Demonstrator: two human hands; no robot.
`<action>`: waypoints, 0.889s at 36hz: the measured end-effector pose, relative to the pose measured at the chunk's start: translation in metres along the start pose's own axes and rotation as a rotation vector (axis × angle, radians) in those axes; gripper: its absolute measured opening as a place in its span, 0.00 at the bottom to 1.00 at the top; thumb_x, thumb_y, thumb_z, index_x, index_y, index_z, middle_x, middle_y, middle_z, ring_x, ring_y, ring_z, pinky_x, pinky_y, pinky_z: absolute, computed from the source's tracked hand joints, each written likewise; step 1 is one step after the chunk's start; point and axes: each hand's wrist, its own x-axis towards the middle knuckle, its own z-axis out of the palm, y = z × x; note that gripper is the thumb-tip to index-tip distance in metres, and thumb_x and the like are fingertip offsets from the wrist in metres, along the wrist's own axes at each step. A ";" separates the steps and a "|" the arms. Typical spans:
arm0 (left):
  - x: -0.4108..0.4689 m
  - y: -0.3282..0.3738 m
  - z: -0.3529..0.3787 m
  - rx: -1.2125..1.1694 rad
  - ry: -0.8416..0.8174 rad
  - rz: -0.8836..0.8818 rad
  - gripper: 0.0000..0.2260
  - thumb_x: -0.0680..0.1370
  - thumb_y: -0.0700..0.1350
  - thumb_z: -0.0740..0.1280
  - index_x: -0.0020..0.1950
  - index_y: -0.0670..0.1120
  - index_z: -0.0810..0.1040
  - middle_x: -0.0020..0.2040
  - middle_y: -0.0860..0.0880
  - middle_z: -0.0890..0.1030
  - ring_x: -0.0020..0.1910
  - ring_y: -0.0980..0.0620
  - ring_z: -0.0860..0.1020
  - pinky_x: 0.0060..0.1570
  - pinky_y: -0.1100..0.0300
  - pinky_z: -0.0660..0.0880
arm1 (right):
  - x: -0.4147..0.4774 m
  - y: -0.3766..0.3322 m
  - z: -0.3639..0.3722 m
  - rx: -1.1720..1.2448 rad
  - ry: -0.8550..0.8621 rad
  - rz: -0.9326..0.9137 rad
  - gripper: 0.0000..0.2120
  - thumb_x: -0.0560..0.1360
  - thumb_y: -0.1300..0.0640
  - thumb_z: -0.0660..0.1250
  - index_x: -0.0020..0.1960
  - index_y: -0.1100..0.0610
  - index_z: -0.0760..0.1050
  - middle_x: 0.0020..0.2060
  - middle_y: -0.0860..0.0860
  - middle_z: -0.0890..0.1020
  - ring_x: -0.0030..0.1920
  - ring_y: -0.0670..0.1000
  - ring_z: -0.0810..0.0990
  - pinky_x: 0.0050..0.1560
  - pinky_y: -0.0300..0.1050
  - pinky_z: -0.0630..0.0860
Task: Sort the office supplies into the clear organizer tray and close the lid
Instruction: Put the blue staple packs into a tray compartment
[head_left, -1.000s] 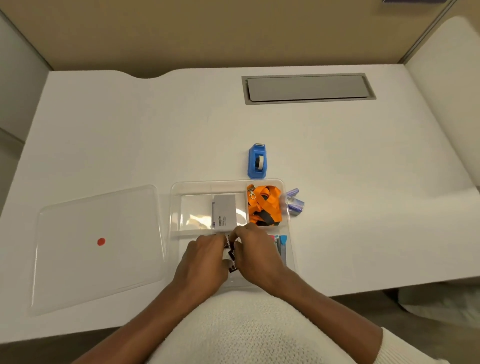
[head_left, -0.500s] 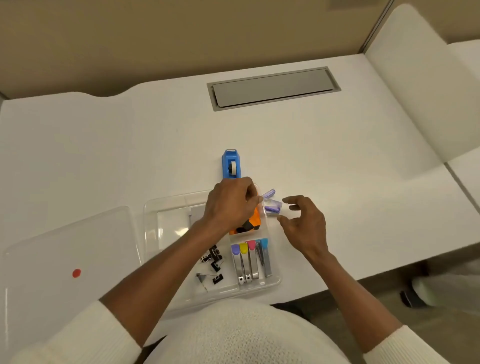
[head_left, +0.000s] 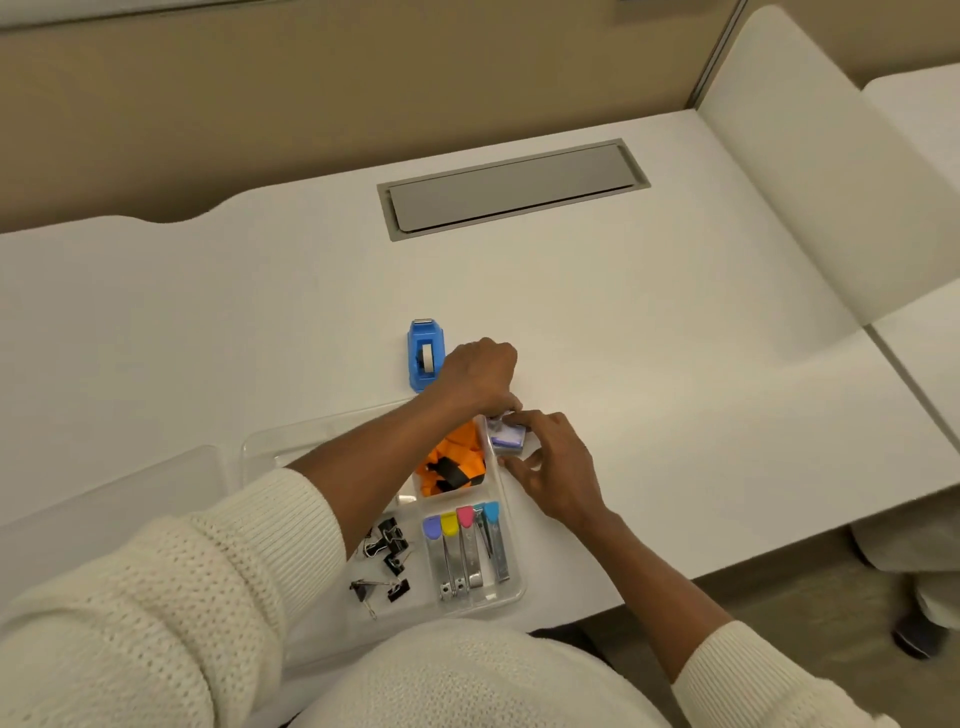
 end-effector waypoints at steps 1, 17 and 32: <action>0.001 0.001 0.001 0.013 -0.021 0.002 0.19 0.73 0.54 0.77 0.56 0.44 0.79 0.53 0.45 0.81 0.51 0.44 0.81 0.44 0.55 0.73 | 0.001 0.001 0.000 -0.011 -0.006 -0.006 0.23 0.73 0.46 0.76 0.65 0.50 0.76 0.54 0.51 0.82 0.47 0.49 0.81 0.43 0.41 0.82; -0.004 -0.007 -0.001 -0.445 0.305 -0.104 0.07 0.76 0.47 0.74 0.50 0.45 0.86 0.47 0.49 0.87 0.49 0.50 0.82 0.44 0.55 0.79 | 0.001 0.000 -0.014 0.272 0.170 0.087 0.20 0.73 0.40 0.73 0.59 0.51 0.82 0.51 0.45 0.86 0.46 0.48 0.83 0.42 0.48 0.84; -0.226 -0.111 -0.024 -0.487 0.652 -0.276 0.07 0.76 0.45 0.75 0.53 0.48 0.86 0.42 0.54 0.86 0.38 0.56 0.82 0.43 0.53 0.82 | -0.001 -0.087 -0.038 0.613 0.176 0.216 0.15 0.74 0.56 0.77 0.61 0.55 0.84 0.51 0.47 0.88 0.49 0.51 0.85 0.40 0.43 0.85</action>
